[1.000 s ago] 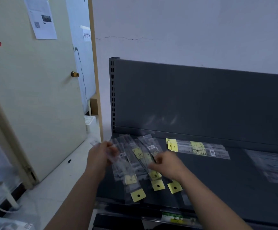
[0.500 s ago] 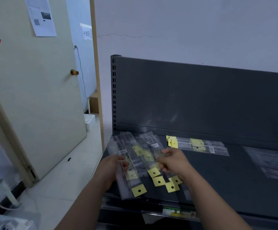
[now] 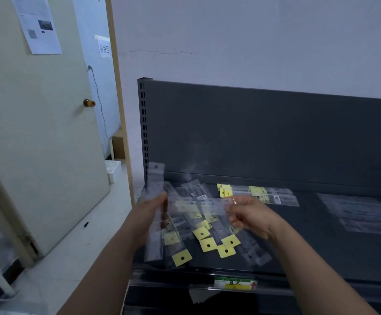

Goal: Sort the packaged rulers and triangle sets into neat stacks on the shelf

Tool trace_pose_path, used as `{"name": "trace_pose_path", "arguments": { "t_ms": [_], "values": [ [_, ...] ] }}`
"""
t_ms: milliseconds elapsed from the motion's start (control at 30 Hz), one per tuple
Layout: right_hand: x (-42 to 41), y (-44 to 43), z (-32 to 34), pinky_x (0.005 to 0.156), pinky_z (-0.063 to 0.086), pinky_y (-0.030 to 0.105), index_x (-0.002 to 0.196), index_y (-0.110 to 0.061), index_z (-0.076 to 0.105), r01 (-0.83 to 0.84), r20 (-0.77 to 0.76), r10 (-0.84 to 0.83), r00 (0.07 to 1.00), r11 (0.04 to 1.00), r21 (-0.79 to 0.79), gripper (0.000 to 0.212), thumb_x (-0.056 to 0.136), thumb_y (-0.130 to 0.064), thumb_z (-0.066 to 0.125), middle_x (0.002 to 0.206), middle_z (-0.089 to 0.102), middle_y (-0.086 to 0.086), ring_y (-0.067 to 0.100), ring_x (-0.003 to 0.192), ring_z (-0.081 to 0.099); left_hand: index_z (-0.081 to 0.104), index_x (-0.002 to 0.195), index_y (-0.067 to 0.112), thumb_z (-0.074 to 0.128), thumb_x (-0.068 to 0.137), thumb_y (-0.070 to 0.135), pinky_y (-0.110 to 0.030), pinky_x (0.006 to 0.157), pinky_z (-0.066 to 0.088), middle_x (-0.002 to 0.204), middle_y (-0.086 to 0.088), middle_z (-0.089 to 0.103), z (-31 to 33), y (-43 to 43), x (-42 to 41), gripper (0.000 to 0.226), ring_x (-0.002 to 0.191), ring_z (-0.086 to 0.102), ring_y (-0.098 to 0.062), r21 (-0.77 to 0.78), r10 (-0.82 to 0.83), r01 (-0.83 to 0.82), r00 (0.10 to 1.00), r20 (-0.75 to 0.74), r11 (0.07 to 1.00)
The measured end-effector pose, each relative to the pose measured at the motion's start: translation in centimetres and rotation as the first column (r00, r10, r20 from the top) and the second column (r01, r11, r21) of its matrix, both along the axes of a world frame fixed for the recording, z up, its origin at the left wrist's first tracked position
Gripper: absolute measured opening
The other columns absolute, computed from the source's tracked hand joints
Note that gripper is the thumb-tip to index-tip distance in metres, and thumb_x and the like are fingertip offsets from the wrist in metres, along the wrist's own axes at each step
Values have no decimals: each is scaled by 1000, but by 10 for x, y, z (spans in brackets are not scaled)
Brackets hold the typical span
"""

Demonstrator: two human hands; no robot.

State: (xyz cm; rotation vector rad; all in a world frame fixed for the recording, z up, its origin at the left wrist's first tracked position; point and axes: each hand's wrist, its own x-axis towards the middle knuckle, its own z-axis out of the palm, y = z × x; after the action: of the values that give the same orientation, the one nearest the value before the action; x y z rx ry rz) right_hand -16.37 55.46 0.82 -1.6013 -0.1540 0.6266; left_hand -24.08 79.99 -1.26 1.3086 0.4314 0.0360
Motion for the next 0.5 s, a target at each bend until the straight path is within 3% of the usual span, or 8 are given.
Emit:
{"name": "trace_pose_path", "arguments": {
  "t_ms": [100, 233, 333, 433, 500],
  "values": [
    [5, -2, 5, 47, 47, 18, 113, 2, 57, 85, 36, -86, 996, 996, 27, 28, 86, 6, 61, 69, 60, 7, 10, 52, 54, 63, 90, 2, 59, 93, 36, -30, 54, 47, 71, -12, 63, -3, 3, -9, 34, 58, 54, -20, -1, -95, 95, 993, -64, 995],
    [-2, 18, 14, 48, 48, 16, 110, -2, 60, -178, 57, 188, 981, 973, -150, 29, 83, 8, 64, 69, 62, 5, 8, 51, 57, 69, 95, 0, 66, 84, 36, -31, 67, 54, 93, -18, 70, -3, -2, -18, 38, 80, 64, -25, -37, -306, 303, 945, -113, 952],
    [-2, 44, 9, 58, 54, 20, 109, -8, 59, -160, 92, 172, 981, 979, -126, 32, 81, 6, 67, 80, 63, 8, 12, 60, 63, 63, 114, -3, 68, 83, 29, -27, 65, 55, 103, -21, 71, -4, -14, -23, 44, 83, 67, -24, -15, -429, 430, 896, -118, 903],
    [6, 51, -5, 73, 58, 29, 124, -10, 51, 4, 114, 4, 993, 997, -74, 45, 83, -4, 70, 94, 64, 10, 18, 78, 66, 60, 108, -5, 61, 90, 12, -26, 59, 55, 88, -18, 70, -11, -16, -26, 25, 66, 63, -19, -48, -331, 329, 941, -70, 943],
    [16, 37, -17, 75, 54, 29, 125, -14, 50, 175, 295, -72, 953, 923, -343, 44, 86, -19, 69, 112, 63, 8, 17, 88, 63, 58, 111, -7, 56, 93, 7, -32, 62, 55, 83, -16, 68, -17, -9, -25, 22, 64, 62, -21, -132, -199, 188, 977, -78, 973]
  ]
}}
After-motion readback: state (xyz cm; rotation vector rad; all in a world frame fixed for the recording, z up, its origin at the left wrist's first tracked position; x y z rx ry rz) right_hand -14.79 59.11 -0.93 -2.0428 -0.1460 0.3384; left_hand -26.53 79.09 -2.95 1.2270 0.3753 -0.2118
